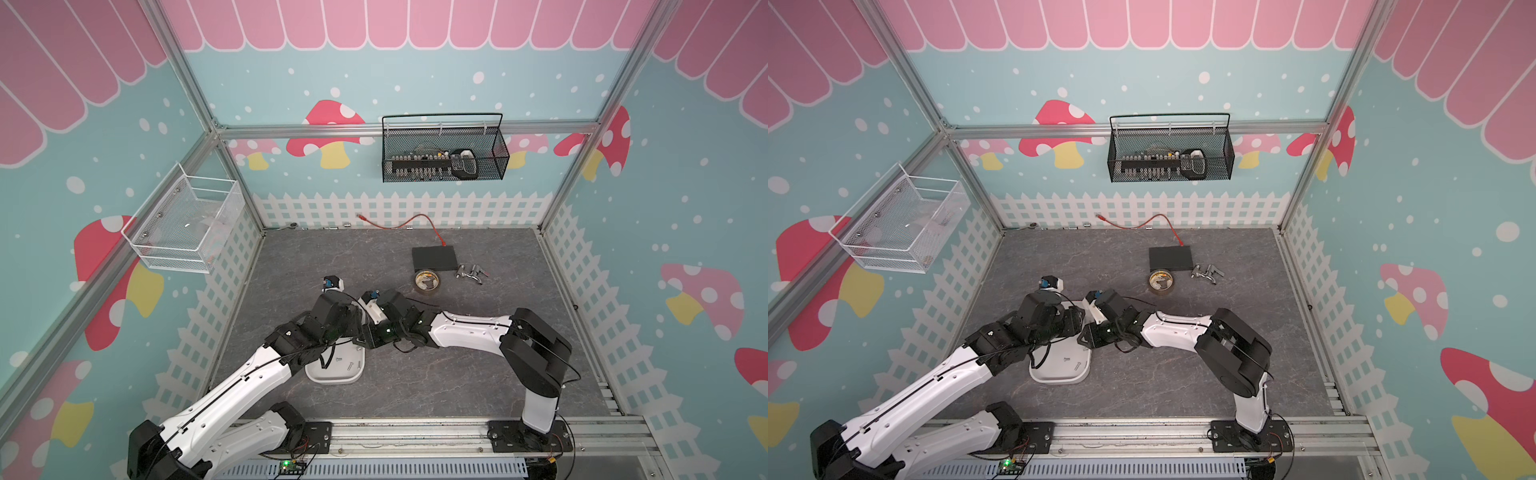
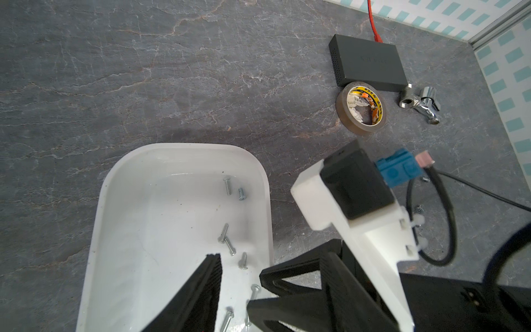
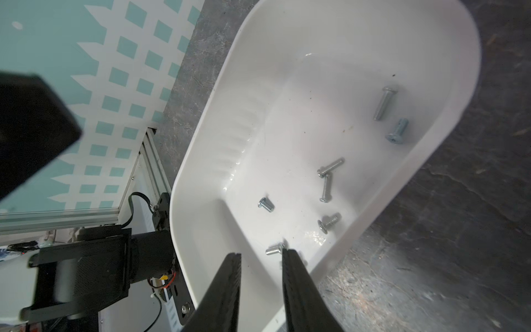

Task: Put the screws on the desktop into the storage box
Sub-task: Place the screw in the storage box, then pick up the screw from the center of the board.

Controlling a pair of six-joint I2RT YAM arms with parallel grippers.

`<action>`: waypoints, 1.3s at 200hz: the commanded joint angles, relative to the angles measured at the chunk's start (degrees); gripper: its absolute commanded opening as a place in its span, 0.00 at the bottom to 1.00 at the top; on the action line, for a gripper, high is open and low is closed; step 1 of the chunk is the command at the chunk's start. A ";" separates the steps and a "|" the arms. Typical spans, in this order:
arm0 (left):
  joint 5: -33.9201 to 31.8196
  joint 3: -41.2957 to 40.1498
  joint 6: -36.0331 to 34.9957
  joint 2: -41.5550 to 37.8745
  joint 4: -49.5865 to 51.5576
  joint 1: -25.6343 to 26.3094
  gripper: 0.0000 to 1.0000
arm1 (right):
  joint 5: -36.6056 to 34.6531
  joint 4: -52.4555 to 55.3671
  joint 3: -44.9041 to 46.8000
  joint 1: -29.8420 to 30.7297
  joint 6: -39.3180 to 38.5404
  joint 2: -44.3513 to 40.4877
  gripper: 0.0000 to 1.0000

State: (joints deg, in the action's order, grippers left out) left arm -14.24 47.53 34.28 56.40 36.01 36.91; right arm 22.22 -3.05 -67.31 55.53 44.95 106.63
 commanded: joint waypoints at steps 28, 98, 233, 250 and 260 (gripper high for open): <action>-0.99 -0.73 0.43 -1.14 0.34 0.79 0.59 | -6.96 4.62 2.07 -2.16 -6.12 -7.60 0.34; 8.68 -0.74 -4.32 1.61 -3.68 6.86 0.56 | -12.47 8.23 26.06 -24.60 -11.70 -34.23 0.32; 16.06 40.72 -28.80 59.39 -9.30 23.21 0.50 | -14.94 4.72 41.44 -47.35 -13.49 -46.92 0.34; 17.60 45.38 -29.61 63.93 -7.83 22.19 0.49 | -16.41 4.74 42.47 -47.43 -13.23 -49.90 0.34; 18.04 46.89 -30.18 65.64 -7.66 21.70 0.49 | -16.64 4.81 42.86 -47.44 -13.26 -50.95 0.35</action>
State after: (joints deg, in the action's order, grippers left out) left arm 1.02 90.15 8.64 119.09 26.15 59.99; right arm 7.62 3.01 -25.67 8.56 31.75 58.57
